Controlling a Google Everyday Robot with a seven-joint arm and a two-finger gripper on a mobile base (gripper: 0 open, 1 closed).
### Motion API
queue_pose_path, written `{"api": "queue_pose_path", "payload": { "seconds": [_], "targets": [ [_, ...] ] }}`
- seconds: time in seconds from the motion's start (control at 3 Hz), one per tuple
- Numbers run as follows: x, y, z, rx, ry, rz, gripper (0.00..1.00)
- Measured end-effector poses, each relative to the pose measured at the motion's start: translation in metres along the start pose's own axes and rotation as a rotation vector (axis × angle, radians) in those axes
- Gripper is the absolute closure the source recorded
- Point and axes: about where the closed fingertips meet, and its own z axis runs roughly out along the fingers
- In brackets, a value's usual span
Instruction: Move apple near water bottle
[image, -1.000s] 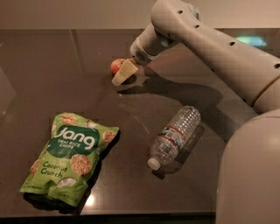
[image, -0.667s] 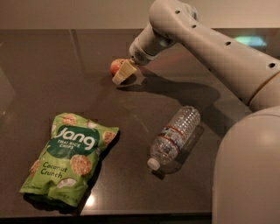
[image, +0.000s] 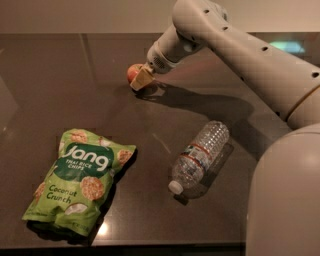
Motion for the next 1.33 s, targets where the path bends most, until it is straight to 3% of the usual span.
{"api": "queue_pose_path", "payload": {
  "seconds": [0.33, 0.67, 1.33],
  "targets": [
    [0.006, 0.01, -0.021, -0.019, -0.012, -0.014, 0.86],
    [0.026, 0.017, -0.057, -0.019, 0.003, -0.022, 1.0],
    [0.092, 0.036, -0.126, 0.03, 0.082, 0.027, 1.0]
  ]
}}
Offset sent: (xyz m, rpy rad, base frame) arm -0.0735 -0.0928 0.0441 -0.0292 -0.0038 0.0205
